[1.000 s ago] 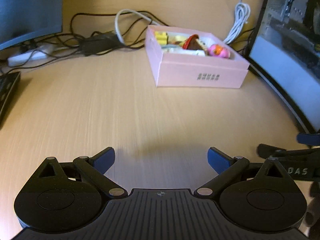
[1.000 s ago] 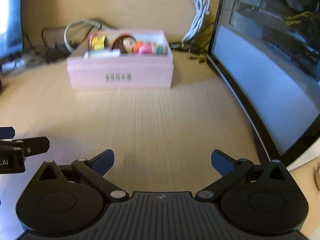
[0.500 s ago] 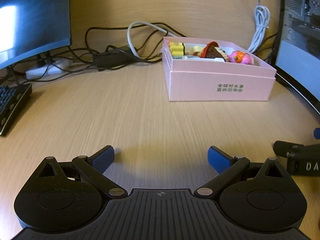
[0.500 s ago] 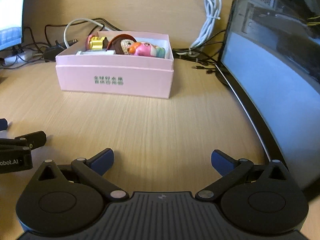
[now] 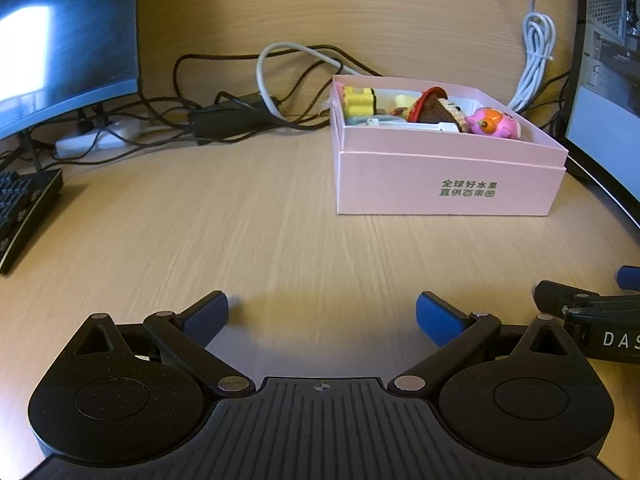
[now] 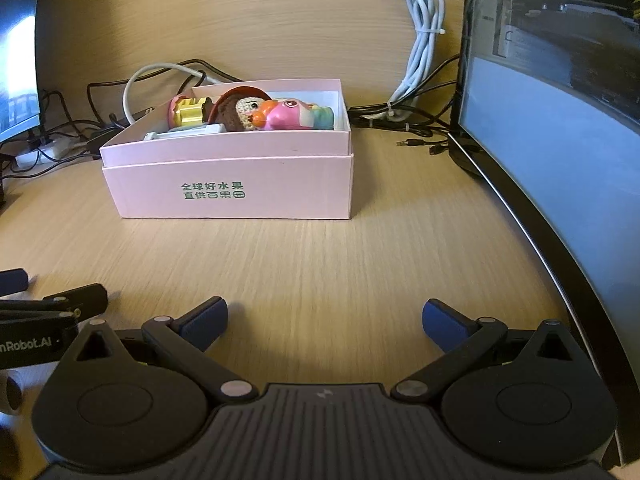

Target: Organize objects

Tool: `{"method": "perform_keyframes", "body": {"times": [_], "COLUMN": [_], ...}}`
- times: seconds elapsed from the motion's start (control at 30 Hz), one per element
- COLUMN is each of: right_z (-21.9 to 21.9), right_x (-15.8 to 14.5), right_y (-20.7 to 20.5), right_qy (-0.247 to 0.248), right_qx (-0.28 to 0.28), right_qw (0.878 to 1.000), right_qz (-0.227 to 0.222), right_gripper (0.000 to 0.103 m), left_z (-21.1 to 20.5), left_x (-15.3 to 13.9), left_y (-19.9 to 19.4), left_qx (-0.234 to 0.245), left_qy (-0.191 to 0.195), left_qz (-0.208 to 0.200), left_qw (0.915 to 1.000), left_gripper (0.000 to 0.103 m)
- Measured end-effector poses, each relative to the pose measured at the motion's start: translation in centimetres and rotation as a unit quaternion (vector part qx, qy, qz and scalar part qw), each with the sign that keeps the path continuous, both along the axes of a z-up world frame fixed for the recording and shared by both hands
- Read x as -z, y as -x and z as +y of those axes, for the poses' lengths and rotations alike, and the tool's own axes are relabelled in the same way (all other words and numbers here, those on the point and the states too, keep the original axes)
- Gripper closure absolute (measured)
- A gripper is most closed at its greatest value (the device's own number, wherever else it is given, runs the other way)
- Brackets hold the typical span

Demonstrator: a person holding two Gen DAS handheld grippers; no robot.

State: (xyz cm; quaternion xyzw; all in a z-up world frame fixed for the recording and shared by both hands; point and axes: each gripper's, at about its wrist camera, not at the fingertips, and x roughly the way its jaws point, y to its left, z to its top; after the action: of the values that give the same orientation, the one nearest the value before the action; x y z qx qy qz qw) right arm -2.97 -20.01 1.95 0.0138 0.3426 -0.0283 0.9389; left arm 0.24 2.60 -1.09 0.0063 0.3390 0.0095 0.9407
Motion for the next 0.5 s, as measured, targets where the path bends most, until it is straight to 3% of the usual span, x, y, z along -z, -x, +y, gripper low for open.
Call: {"method": "perform_keyframes", "body": {"times": [0.5], "right_z": [-0.09], "right_x": [-0.05], "right_y": [0.0], "right_qy": [-0.001], "right_qx": [-0.001], "right_qw": [1.0], "right_qz": [-0.001], "right_gripper": [0.0], "left_z": [-0.81], "left_x": [0.03], "left_y": [0.61], "left_qx": [0.026], "left_qy": [0.002], "left_qz": [0.0], "left_qw": [0.9997], "left_gripper": [0.0]}}
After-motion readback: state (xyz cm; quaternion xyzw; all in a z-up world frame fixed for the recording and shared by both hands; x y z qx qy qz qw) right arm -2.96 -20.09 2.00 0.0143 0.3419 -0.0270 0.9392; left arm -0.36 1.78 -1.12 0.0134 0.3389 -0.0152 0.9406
